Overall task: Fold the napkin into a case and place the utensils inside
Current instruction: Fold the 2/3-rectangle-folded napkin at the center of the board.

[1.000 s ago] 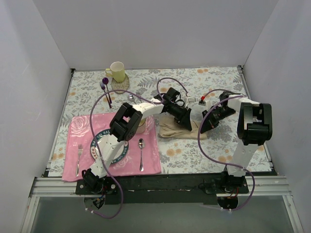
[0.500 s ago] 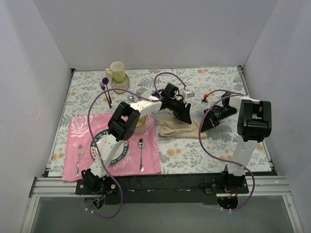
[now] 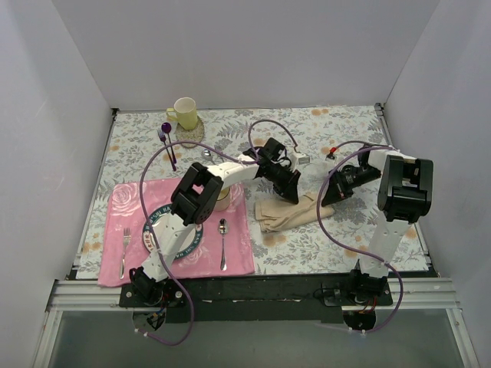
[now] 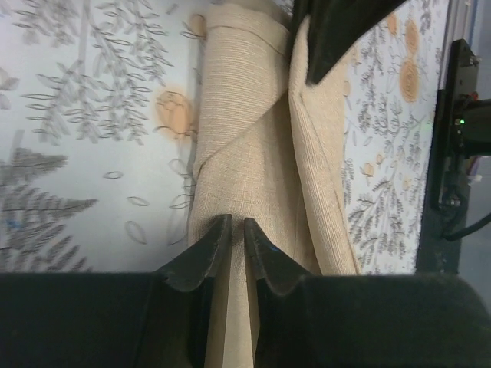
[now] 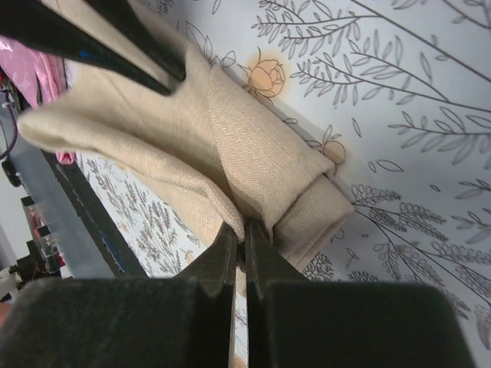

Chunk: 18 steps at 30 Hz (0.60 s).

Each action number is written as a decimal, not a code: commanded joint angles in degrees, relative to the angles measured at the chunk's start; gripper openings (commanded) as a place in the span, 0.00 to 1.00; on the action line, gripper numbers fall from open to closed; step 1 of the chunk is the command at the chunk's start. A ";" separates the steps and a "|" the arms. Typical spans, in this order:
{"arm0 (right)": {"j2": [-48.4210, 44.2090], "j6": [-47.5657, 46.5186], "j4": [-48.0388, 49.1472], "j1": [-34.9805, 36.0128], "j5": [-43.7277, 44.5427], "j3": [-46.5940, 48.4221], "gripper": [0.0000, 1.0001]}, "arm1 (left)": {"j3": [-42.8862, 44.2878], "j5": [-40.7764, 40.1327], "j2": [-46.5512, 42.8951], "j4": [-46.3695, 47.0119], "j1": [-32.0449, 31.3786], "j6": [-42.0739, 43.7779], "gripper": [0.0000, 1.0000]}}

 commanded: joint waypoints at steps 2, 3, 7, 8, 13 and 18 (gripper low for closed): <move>0.18 -0.71 -3.39 -1.63 -0.90 3.25 0.01 | -1.94 1.89 -2.26 -4.08 -2.65 -6.56 0.11; 0.18 -0.98 -4.53 -1.63 -1.60 3.95 0.01 | -1.94 1.98 -2.17 -3.20 -2.65 -7.46 0.10; -0.35 -1.51 -6.73 -1.45 -5.47 5.27 0.01 | -1.24 1.11 -1.30 -2.14 -2.65 -9.57 0.10; -0.35 -1.51 -7.00 -1.28 -6.34 5.53 0.01 | -0.80 0.67 -1.12 -2.14 -2.65 -9.75 0.10; 0.26 2.00 -4.55 -0.49 -6.70 5.27 0.01 | -0.62 -0.13 -0.33 -2.31 -2.65 -10.10 0.08; 1.40 6.40 1.07 -0.13 -2.75 3.43 0.01 | -0.54 -0.48 -0.33 -2.32 -2.65 -10.37 0.09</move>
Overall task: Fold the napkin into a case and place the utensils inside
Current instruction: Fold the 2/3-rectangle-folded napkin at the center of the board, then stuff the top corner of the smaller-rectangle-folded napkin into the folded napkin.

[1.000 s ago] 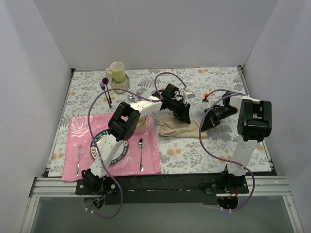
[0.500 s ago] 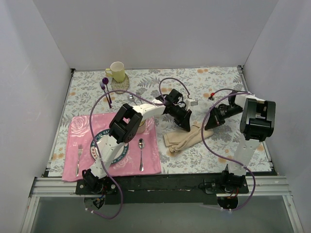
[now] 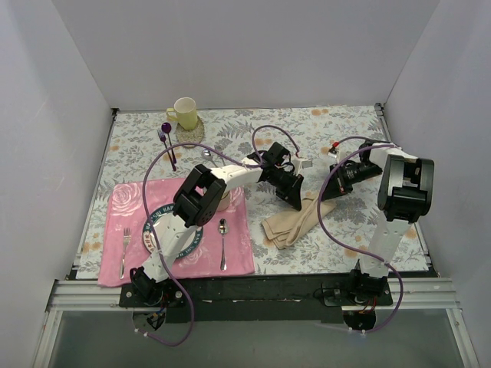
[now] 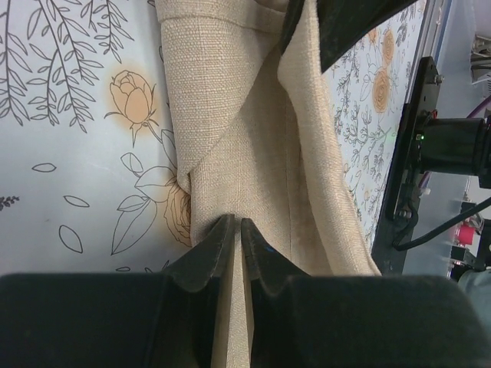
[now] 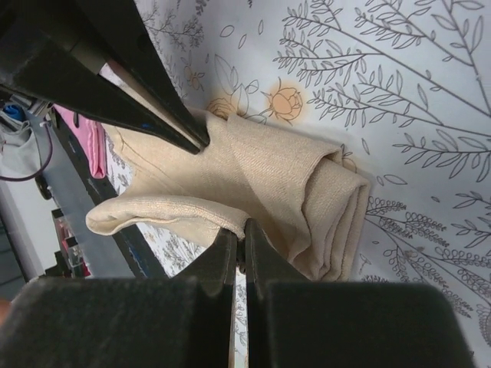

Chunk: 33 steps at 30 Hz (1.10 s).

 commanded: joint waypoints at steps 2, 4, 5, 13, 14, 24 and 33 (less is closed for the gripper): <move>1.84 5.49 5.54 0.48 2.81 -0.81 0.01 | 0.12 -0.44 -0.63 -0.98 0.10 -0.71 0.14; 2.46 5.49 5.72 0.48 4.04 -1.26 0.01 | -1.97 2.02 -2.47 1.99 0.72 -2.80 0.18; 2.46 5.58 5.99 0.48 4.39 -1.61 0.01 | -3.12 2.81 -3.79 3.92 1.41 -4.12 0.25; 1.41 4.09 4.58 0.48 3.17 -1.87 0.01 | -5.07 2.03 -8.99 16.16 2.39 -10.72 0.47; 1.15 3.91 4.41 0.48 3.08 -1.87 0.01 | -3.41 1.51 -8.38 15.90 1.95 -10.99 0.47; -0.52 1.10 0.81 0.39 0.09 -1.17 0.01 | 4.33 -3.06 -1.96 12.82 -1.39 -8.45 0.48; -1.67 -1.80 -2.97 0.30 -2.11 0.24 0.01 | 3.99 -4.30 -1.34 11.15 -3.59 -7.22 0.50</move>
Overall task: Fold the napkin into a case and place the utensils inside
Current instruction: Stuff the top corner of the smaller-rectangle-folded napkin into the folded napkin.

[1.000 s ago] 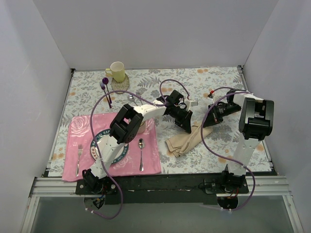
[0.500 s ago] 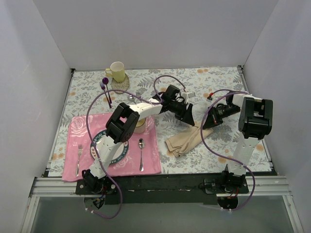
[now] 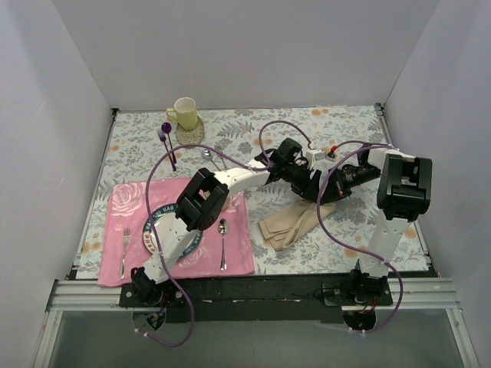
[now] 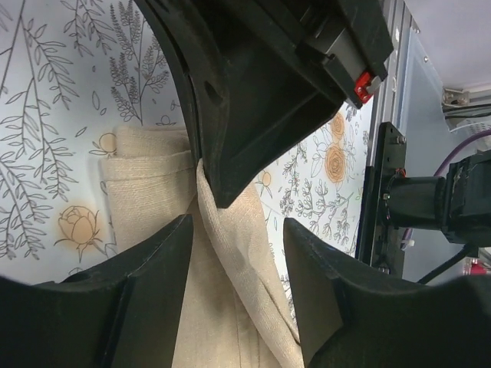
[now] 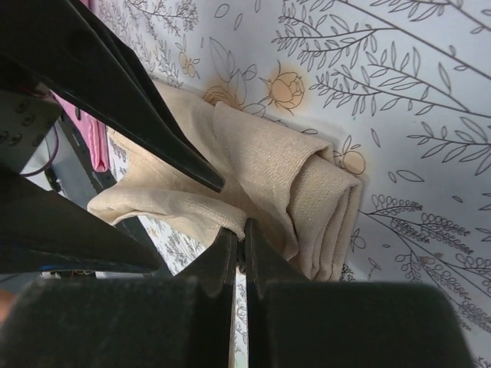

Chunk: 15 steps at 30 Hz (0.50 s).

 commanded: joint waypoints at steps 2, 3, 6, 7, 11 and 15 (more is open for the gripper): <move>-3.13 -2.50 -3.76 -0.03 -2.39 1.77 0.01 | 0.73 -1.85 -0.51 -1.68 -0.86 2.34 0.50; -3.13 -2.50 -3.85 -0.03 -2.39 1.77 0.01 | 0.64 -1.94 -0.51 -1.86 -0.94 2.52 0.49; -3.31 -2.50 -3.94 -0.11 -2.30 1.85 0.01 | 0.55 -2.64 -0.51 -3.09 -1.21 3.48 0.45; -3.39 -2.50 -4.11 -0.11 -2.48 1.85 0.01 | 0.55 -2.56 -0.51 -3.35 -1.30 3.83 0.45; -3.57 -2.50 -4.82 -0.11 -3.09 2.20 0.01 | 0.46 -3.44 -0.51 -5.37 -1.30 4.71 0.31; -3.31 -2.41 -5.70 -0.11 -4.06 2.47 0.01 | -0.41 -0.90 -0.68 -5.73 -1.21 3.06 0.08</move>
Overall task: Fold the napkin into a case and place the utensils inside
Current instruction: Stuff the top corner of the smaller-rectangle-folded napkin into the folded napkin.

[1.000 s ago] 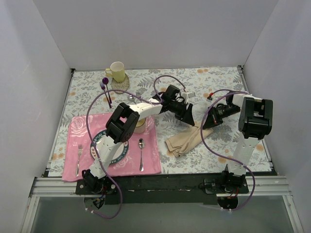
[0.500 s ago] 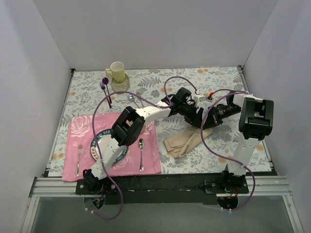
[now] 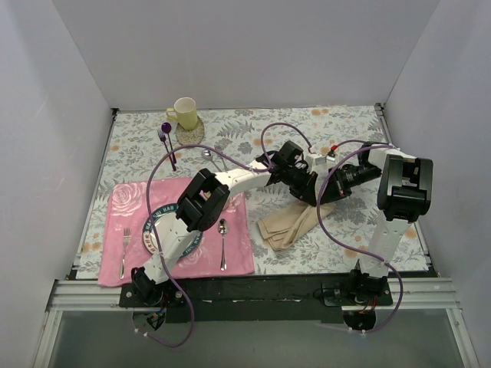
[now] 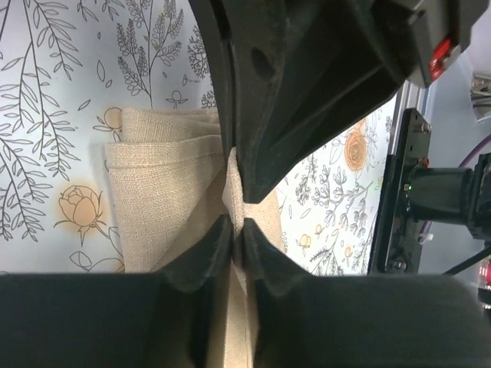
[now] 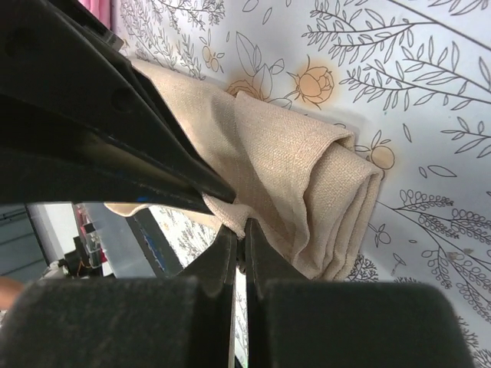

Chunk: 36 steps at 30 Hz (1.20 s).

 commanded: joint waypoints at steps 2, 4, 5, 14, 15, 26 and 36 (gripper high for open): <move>-2.26 -1.10 -3.56 -0.09 -3.36 2.49 0.01 | -1.27 4.07 -0.77 -0.99 0.10 -1.59 0.00; -2.17 -1.72 -4.26 -0.18 -3.63 3.10 0.15 | -3.46 5.05 -1.21 0.67 0.54 -3.96 0.00; -2.17 -1.72 -4.61 -0.27 -3.80 3.28 0.20 | -4.51 5.75 -2.08 1.82 0.72 -4.66 0.00; -2.17 -3.99 -5.84 -0.36 -2.93 5.48 0.39 | -10.76 6.64 -4.73 9.39 0.98 -10.56 0.00; -2.08 -5.14 -7.67 -0.36 -2.92 5.39 0.43 | -10.85 6.55 -4.64 9.47 1.07 -10.65 0.00; -5.51 -12.97 -5.67 1.66 -0.11 -0.40 0.52 | -12.61 10.41 -6.31 11.67 1.69 -9.94 0.00; -6.21 -14.73 -3.21 3.33 1.82 -1.64 0.64 | -15.07 12.17 -8.50 15.27 1.69 -10.12 0.00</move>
